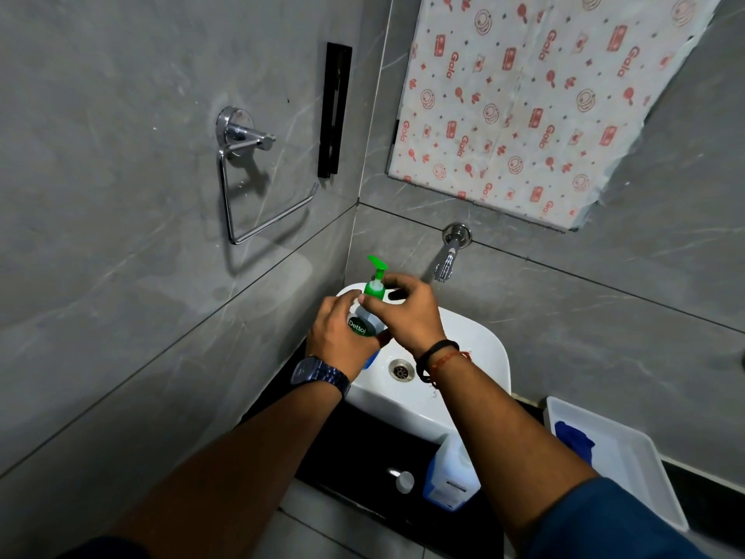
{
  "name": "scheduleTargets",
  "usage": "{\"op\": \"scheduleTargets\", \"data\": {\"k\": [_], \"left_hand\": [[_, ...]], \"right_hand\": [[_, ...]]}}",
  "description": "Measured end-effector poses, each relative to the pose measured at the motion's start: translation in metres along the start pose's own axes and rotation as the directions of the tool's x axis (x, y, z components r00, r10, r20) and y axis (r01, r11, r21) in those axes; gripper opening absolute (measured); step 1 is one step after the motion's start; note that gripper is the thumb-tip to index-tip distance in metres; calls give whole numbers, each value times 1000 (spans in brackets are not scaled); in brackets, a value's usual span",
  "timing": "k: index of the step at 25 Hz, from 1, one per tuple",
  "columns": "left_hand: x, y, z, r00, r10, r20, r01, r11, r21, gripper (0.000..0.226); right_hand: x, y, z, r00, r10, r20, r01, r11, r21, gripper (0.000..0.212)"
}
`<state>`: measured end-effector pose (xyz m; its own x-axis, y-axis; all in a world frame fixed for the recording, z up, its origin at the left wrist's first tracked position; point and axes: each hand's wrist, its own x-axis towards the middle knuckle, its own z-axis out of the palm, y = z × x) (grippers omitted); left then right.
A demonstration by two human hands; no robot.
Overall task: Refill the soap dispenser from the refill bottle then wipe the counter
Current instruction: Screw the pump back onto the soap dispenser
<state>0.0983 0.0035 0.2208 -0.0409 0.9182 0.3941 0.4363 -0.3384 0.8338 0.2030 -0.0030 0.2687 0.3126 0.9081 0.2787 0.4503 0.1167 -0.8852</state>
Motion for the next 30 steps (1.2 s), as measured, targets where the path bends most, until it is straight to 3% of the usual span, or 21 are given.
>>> {"op": "scheduleTargets", "data": {"k": [4,8,11,16,21,26,30], "left_hand": [[-1,2,-1,1000,10,13,-10,1000,27,67],[0,2,-1,1000,10,17,-10,1000,20,70],[0,2,0,1000,10,21,-11,999,36,66],[0,1,-1,1000,10,8,-10,1000,9,68],[0,2,-2,1000,14,12,-14,1000,11,66],[1,4,-3,1000,17,15,-17,1000,15,65],[2,1,-2,1000,5,15,-5,1000,5,72]], "right_hand": [[1,-1,-2,998,37,-57,-37,999,-4,30],[1,0,-4,1000,-1,0,1,997,82,31],[1,-2,-2,998,5,-55,-1,997,77,31],[-1,-2,-1,1000,23,-20,-19,986,168,34],[-4,-5,0,999,27,-29,-21,985,170,67],[-4,-5,1,995,-3,-95,17,989,147,71],[-2,1,0,1000,5,11,-7,979,203,74]]}}
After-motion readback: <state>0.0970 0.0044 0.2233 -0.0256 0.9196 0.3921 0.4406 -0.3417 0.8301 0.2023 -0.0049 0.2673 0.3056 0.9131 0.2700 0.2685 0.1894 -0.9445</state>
